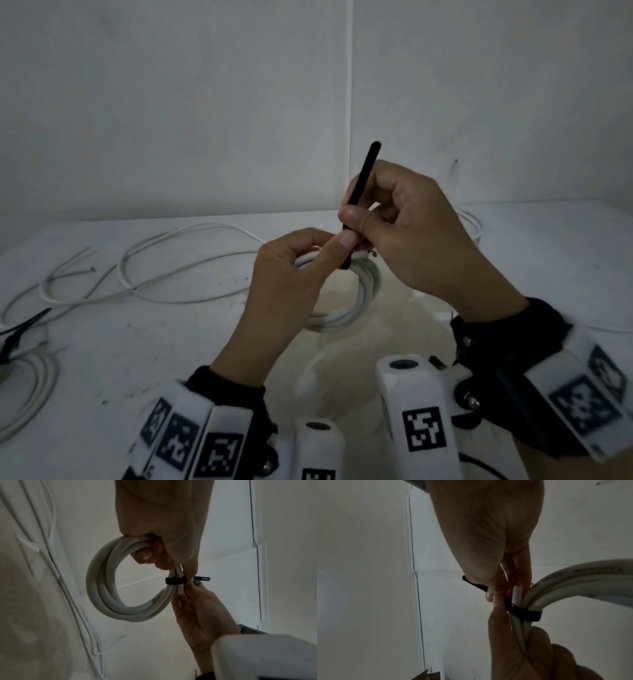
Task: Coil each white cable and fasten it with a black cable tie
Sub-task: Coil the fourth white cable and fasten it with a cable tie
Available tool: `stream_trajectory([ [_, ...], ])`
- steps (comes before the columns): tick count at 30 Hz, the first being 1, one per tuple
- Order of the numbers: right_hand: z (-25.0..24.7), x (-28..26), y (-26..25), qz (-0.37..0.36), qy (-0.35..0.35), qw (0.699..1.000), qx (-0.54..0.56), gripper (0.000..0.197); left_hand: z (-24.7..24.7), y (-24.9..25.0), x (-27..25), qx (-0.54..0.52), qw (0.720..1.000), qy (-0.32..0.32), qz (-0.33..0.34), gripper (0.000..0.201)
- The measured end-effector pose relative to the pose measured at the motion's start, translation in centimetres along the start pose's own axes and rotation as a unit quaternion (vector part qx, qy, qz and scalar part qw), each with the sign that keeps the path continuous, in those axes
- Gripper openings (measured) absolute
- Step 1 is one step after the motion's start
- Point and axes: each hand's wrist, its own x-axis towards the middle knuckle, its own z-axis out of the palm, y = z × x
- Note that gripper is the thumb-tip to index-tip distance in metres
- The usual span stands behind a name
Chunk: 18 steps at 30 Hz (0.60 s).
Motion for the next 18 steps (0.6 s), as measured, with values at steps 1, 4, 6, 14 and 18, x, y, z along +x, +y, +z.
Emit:
stream_trajectory([
  [1,0.03,0.04,0.0,-0.002,0.003,1.0,-0.004,0.018,-0.05,0.0,0.01,0.002,1.0,0.0,0.002,0.023],
  [4,0.06,0.13,-0.08,-0.004,0.01,1.0,0.003,0.023,-0.17,0.13,-0.04,0.003,1.0,-0.006,0.001,0.024],
  [6,0.13,0.2,0.0,-0.008,0.016,1.0,0.01,0.023,-0.17,0.18,0.02,-0.001,1.0,-0.007,-0.003,0.023],
  [14,0.08,0.2,0.03,-0.026,-0.02,0.999,0.007,0.018,-0.53,-0.45,0.29,-0.017,0.999,0.025,-0.033,0.018],
  [18,-0.15,0.2,-0.12,-0.025,-0.024,0.999,0.006,0.018,-0.28,-0.18,0.17,-0.016,1.0,0.008,-0.014,0.018],
])
